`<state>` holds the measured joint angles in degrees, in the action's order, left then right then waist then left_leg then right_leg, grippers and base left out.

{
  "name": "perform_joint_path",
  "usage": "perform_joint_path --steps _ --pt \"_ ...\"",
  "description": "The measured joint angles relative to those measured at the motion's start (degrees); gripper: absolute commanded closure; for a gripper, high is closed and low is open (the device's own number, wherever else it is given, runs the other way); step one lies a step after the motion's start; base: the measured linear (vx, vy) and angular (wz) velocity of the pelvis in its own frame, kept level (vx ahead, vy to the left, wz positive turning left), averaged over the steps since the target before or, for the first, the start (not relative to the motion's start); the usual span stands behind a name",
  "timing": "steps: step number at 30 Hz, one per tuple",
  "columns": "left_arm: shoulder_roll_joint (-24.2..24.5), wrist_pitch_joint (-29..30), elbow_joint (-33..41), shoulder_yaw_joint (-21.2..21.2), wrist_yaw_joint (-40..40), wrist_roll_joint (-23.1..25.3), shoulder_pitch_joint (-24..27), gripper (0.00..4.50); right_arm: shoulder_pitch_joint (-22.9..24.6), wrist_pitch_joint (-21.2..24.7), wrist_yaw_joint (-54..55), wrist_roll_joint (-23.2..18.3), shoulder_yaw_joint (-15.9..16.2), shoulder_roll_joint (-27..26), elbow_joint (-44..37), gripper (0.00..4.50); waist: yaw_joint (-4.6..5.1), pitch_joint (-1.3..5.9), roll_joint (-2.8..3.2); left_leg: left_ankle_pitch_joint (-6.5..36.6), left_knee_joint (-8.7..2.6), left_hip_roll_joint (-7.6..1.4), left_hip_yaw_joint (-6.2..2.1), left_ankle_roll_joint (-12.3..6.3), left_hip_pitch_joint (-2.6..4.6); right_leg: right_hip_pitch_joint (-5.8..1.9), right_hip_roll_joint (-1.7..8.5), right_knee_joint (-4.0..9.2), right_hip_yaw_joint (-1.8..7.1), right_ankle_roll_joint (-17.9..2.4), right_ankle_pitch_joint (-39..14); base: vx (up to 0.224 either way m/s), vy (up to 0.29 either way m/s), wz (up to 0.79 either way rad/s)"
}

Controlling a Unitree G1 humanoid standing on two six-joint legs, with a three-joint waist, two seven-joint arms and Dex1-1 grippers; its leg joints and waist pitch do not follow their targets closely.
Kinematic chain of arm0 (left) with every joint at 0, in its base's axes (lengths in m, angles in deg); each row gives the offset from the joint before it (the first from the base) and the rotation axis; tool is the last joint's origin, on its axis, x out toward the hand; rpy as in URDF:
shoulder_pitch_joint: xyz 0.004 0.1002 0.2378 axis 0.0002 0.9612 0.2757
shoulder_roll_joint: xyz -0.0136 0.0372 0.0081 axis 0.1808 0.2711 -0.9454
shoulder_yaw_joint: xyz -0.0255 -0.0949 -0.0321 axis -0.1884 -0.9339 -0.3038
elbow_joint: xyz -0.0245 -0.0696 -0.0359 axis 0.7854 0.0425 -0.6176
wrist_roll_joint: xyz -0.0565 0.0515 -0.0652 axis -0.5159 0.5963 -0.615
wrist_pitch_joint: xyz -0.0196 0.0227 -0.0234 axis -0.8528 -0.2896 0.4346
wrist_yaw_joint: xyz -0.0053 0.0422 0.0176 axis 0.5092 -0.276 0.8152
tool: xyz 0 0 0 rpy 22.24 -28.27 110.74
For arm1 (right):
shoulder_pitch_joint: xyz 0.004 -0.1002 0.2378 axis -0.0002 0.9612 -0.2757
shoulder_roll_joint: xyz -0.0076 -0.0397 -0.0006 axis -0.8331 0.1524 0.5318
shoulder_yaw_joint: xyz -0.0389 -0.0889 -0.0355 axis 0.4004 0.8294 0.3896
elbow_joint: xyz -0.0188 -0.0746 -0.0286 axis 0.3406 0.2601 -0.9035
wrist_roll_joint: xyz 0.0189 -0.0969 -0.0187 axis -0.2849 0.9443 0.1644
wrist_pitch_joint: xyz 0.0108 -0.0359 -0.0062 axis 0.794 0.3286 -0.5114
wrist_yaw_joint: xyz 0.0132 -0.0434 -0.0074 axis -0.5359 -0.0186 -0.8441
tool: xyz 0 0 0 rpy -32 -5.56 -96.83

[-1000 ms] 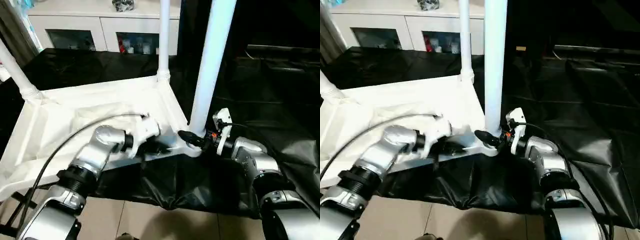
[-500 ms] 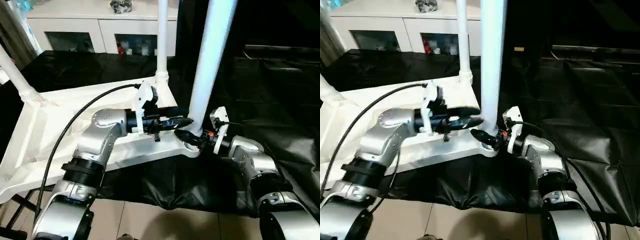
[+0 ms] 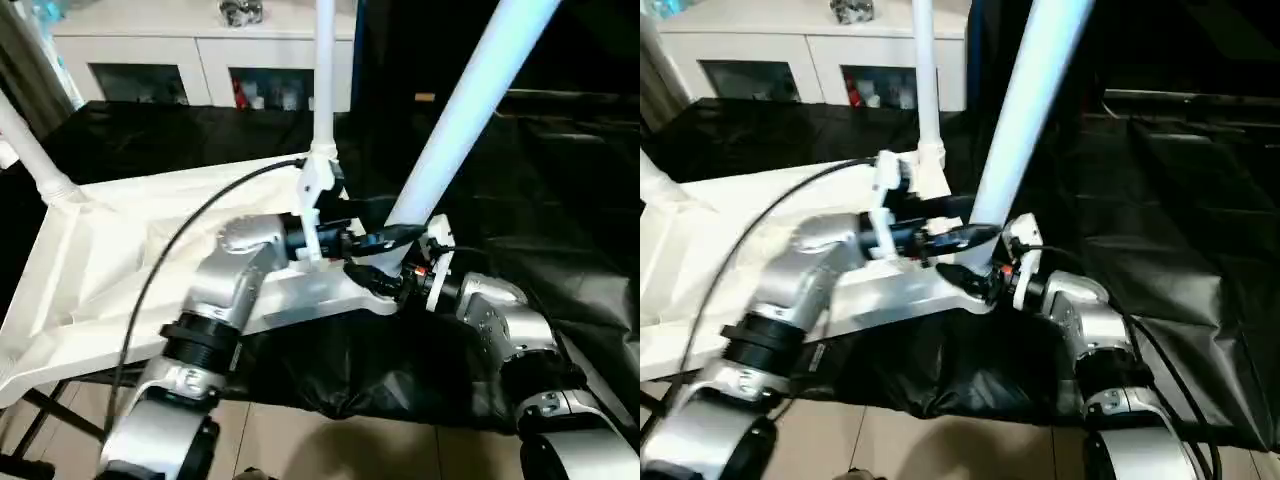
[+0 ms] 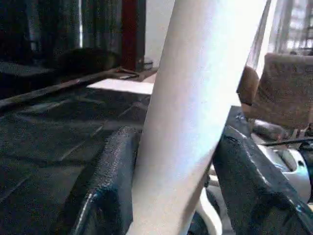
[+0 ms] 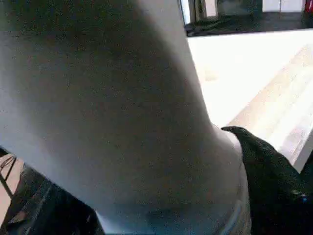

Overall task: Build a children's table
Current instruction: Insert table leg to table base

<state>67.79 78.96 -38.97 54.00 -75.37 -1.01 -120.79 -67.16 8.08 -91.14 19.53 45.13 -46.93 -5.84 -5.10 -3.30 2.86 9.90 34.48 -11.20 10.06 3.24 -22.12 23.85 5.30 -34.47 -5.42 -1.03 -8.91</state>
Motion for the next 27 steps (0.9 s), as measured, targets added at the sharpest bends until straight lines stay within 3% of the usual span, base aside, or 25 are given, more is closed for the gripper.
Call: perform_joint_path --steps 15,18,22,27 --pt "-0.8 1.8 -2.0 -2.4 5.2 -1.2 -2.5 2.54 0.3 2.3 -0.2 -0.3 0.4 0.7 -2.9 1.39 -0.07 0.02 0.15 0.0 0.01 0.0 -0.01 0.0 -0.02 -0.02 0.0 0.03 -0.01 0.0 0.0 0.0 0.0 0.0" --pt "-0.8 3.4 -2.7 -2.5 7.3 -0.8 -3.7 2.55 0.9 3.9 0.3 -0.5 0.6 0.9 -4.4 0.75 -0.05 0.02 0.16 0.0 0.01 0.0 -0.01 0.0 -0.03 -0.01 0.0 0.03 -0.01 0.0 0.0 0.0 0.0 0.0" --pt "-0.1 6.2 -2.6 -3.5 11.9 0.2 -4.5 2.58 2.1 9.4 0.0 -3.8 -0.2 1.7 -11.8 0.53 -0.07 0.02 0.16 0.0 0.0 0.0 -0.02 -0.01 -0.04 0.0 -0.01 0.03 -0.01 0.0 0.0 0.0 0.0 0.0" --pt "0.2 9.9 -2.6 -4.5 18.6 1.1 -5.3 2.59 2.1 12.7 0.3 -7.3 -2.8 3.8 -16.0 0.41 -0.23 0.02 0.16 0.0 0.04 0.02 -0.03 -0.01 -0.05 -0.03 0.0 0.04 -0.01 0.0 0.0 0.0 0.0 0.0"
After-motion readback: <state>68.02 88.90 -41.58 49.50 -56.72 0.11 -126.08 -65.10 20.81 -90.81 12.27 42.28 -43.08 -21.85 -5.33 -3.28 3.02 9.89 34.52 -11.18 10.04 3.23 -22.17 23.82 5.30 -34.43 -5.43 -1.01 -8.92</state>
